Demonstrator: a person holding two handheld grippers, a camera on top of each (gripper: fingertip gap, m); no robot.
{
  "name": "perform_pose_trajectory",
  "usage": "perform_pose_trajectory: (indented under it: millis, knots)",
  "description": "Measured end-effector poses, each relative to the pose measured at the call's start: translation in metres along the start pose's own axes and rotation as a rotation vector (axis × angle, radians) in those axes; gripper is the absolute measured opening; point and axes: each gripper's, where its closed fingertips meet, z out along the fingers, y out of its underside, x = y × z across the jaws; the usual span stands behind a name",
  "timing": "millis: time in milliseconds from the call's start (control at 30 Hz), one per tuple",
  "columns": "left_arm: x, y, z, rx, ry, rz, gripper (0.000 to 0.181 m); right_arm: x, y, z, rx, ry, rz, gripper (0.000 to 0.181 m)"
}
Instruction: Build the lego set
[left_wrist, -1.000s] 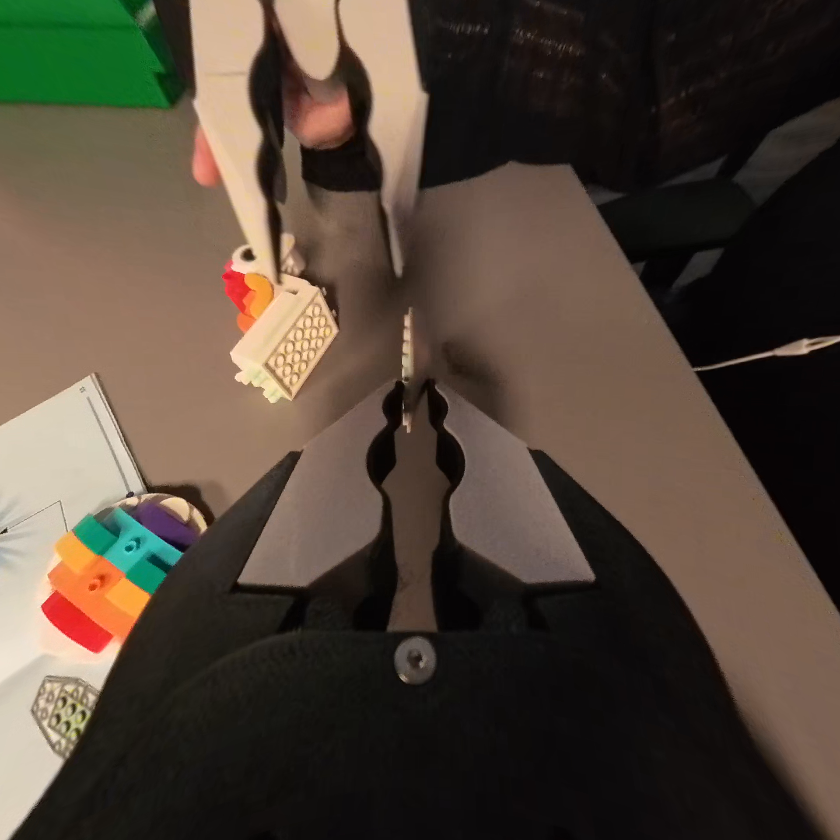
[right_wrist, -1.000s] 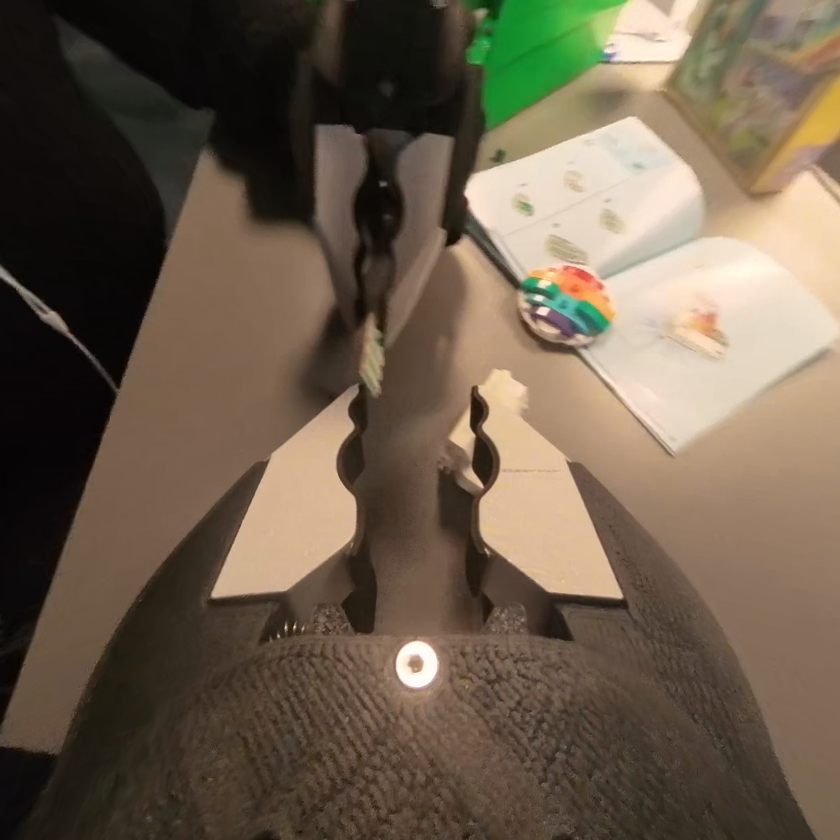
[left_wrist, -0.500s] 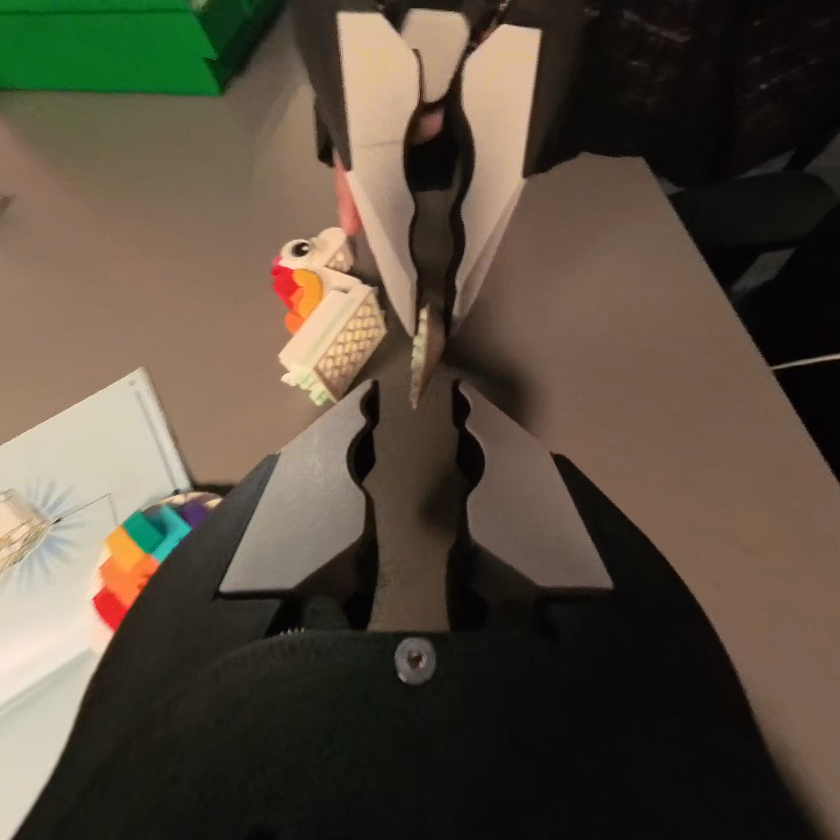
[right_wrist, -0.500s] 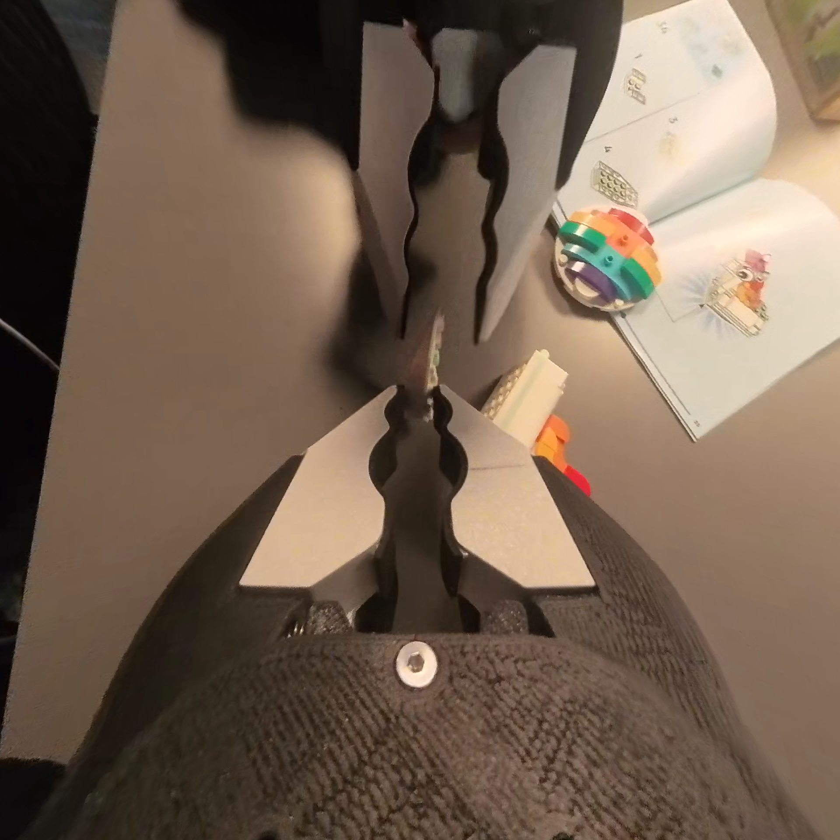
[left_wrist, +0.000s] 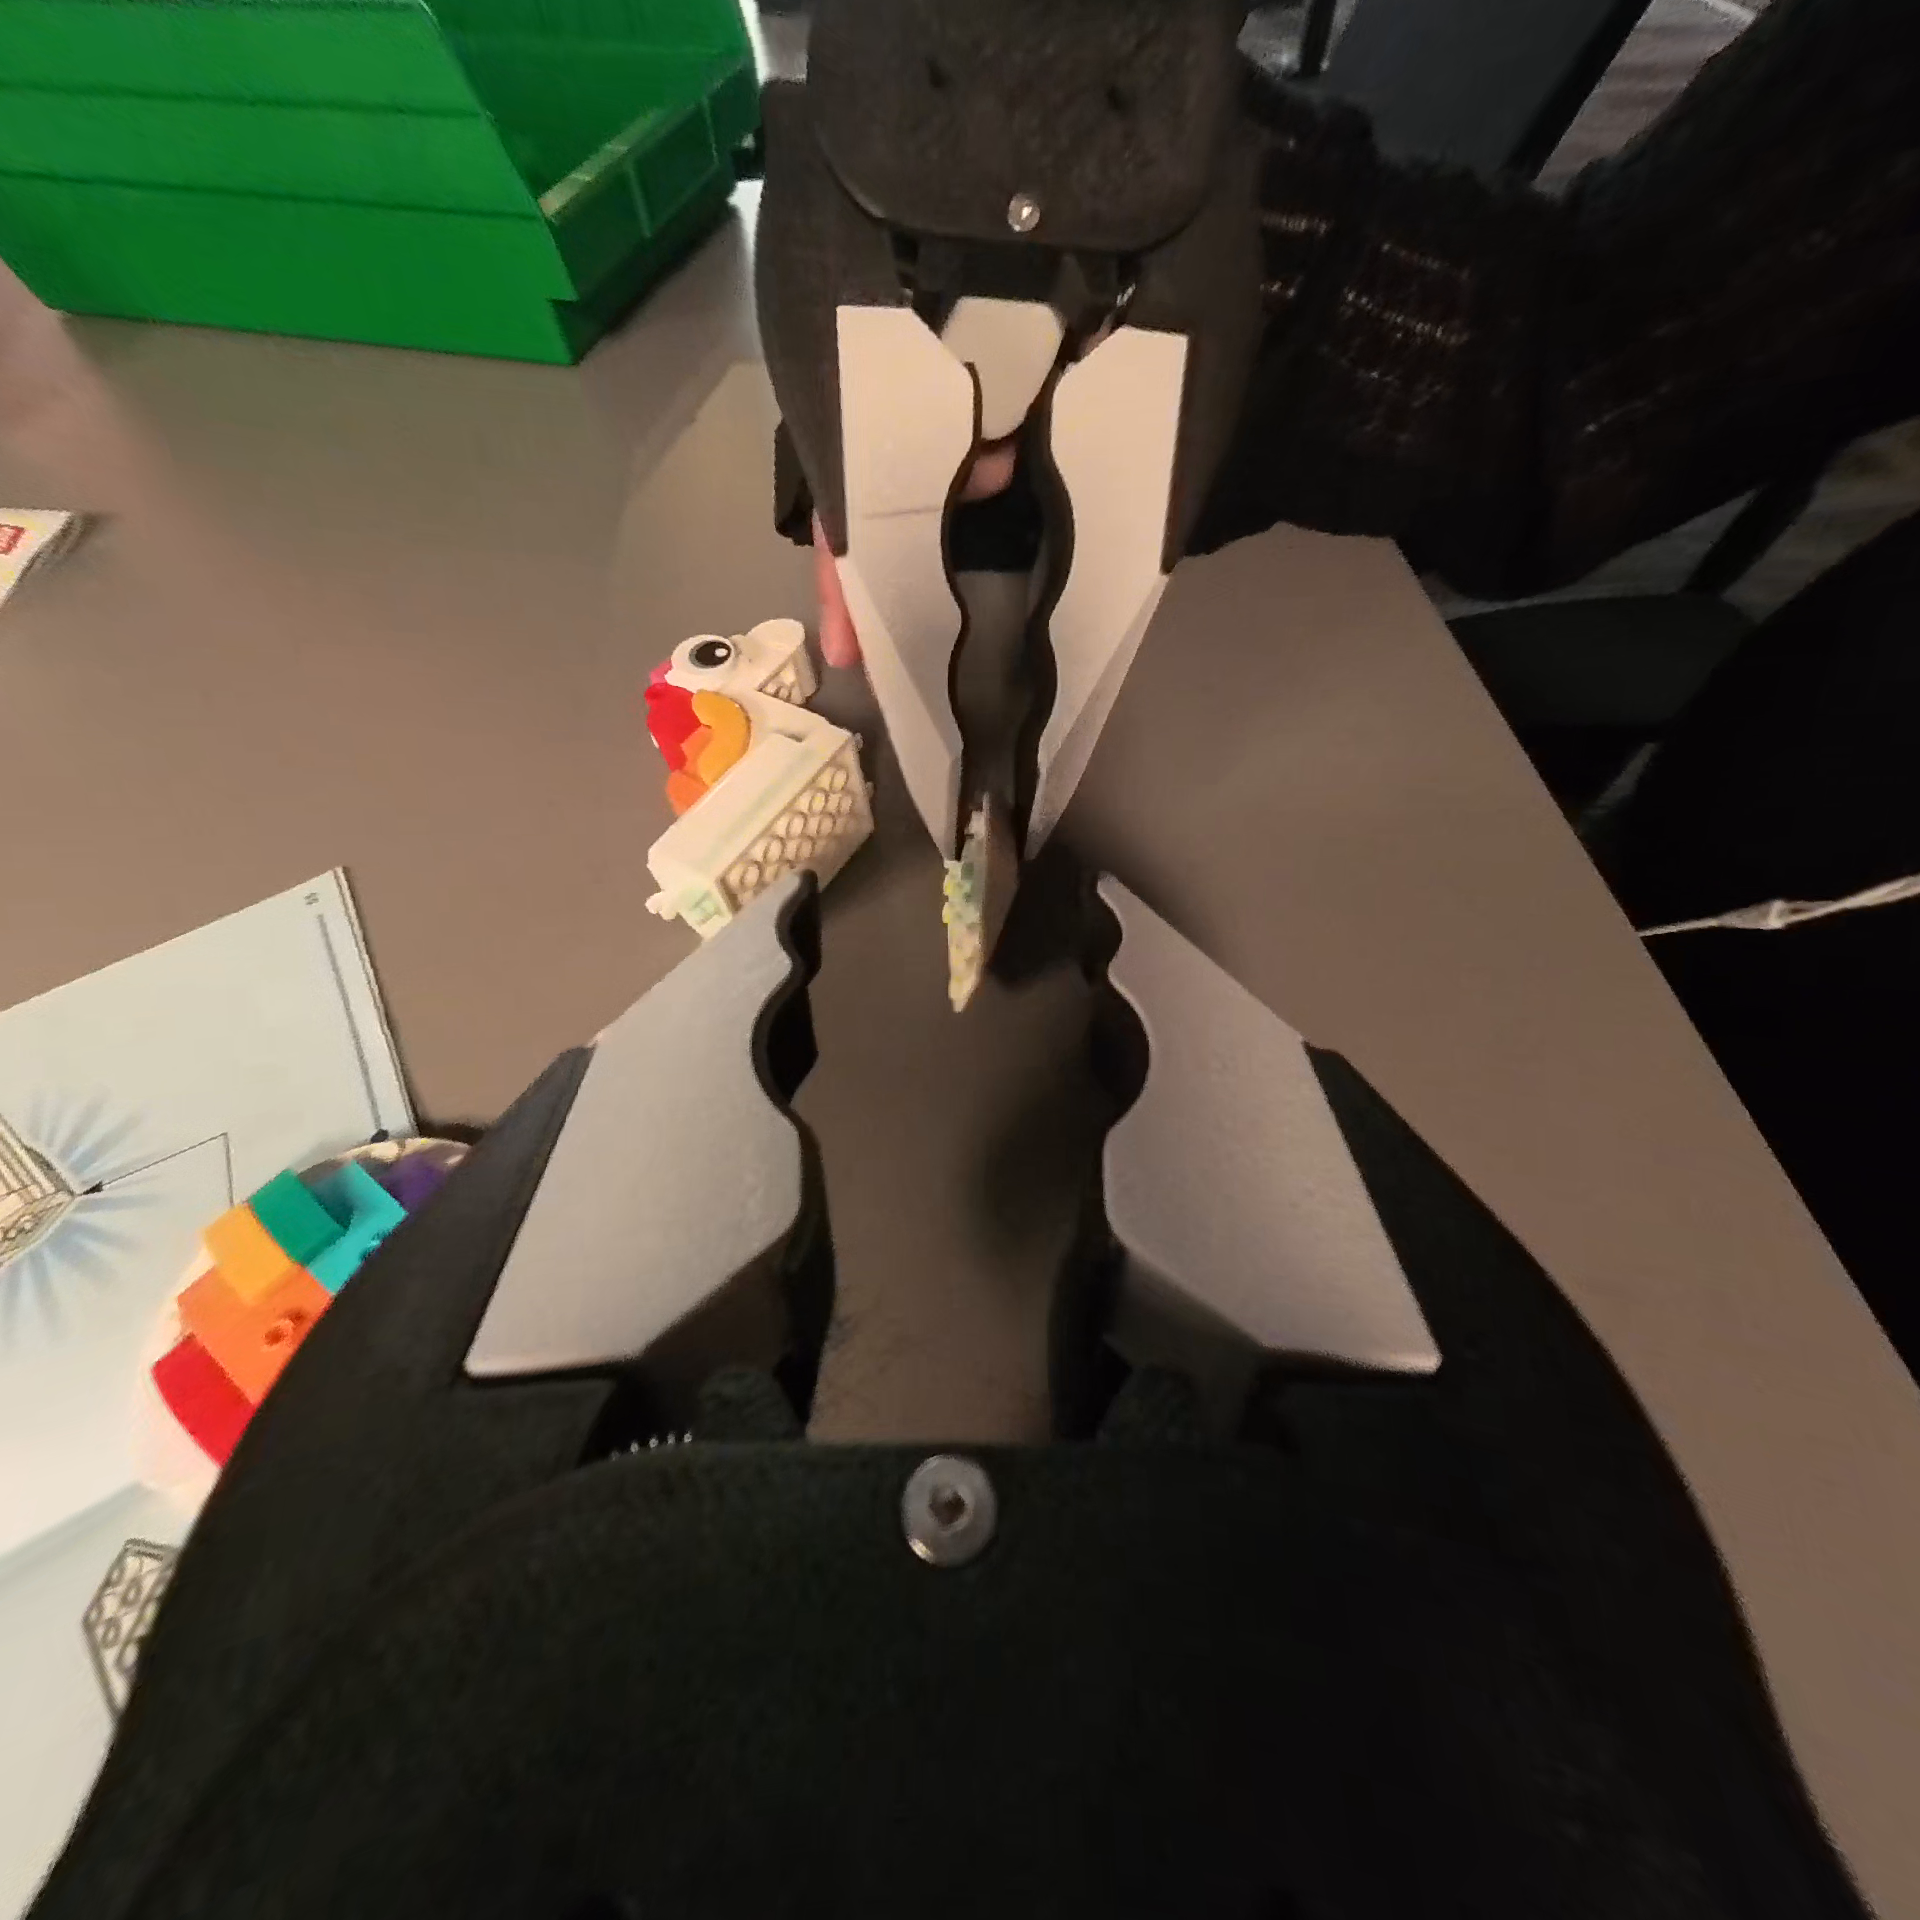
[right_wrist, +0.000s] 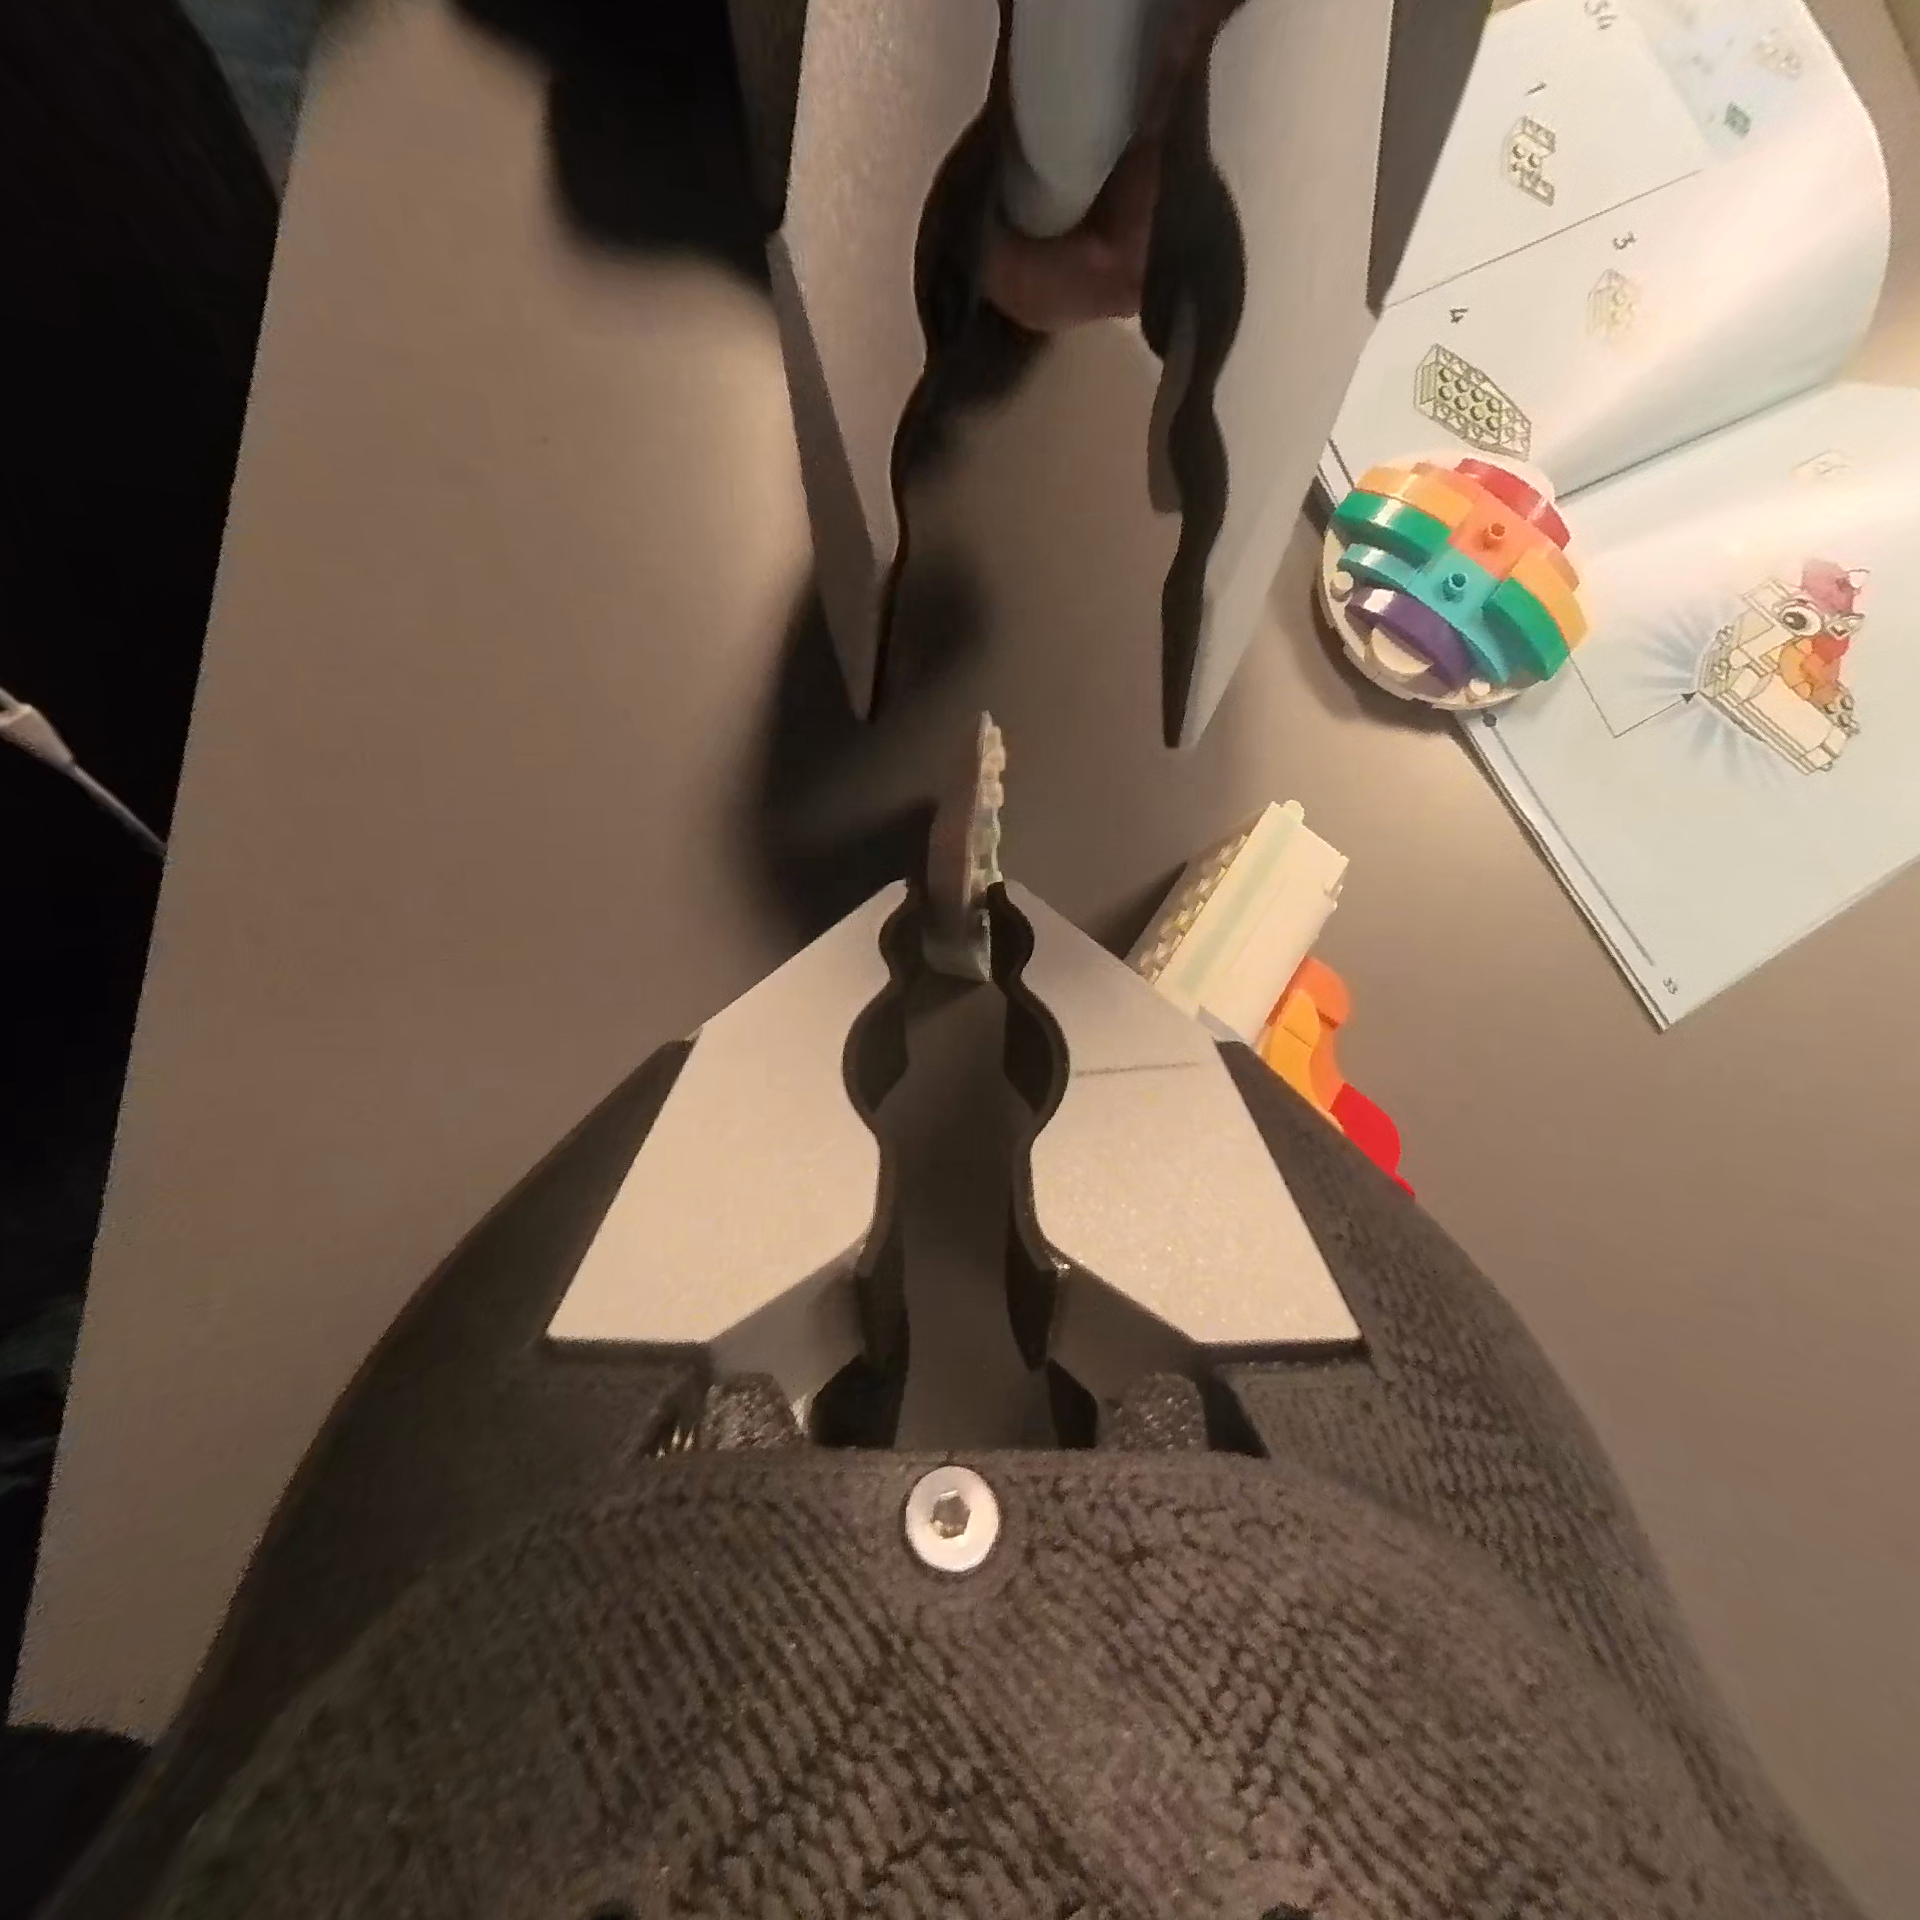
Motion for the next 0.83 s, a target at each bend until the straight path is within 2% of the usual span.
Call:
perform_pose_trajectory:
  millis: [33,300,533,700,833]
  knots:
    - [0.0,0.0,-0.001,0.006,-0.008,0.004,0.049,0.001,0.0,0.0,0.0,0.005,0.0,0.011]
    - [0.001,0.008,0.001,-0.042,-0.04,0.06,0.047,0.005,-0.001,0.001,0.023,0.005,0.028,0.011]
    - [0.002,0.01,0.003,-0.06,0.002,0.02,0.043,0.007,0.0,0.0,0.029,0.013,0.035,0.011]
    - [0.008,0.017,0.01,-0.123,0.062,0.02,0.03,0.006,0.0,0.001,0.035,0.01,0.035,0.011]
    - [0.006,0.019,0.016,-0.152,0.056,0.027,0.018,0.006,0.0,0.0,0.039,0.008,0.038,0.011]
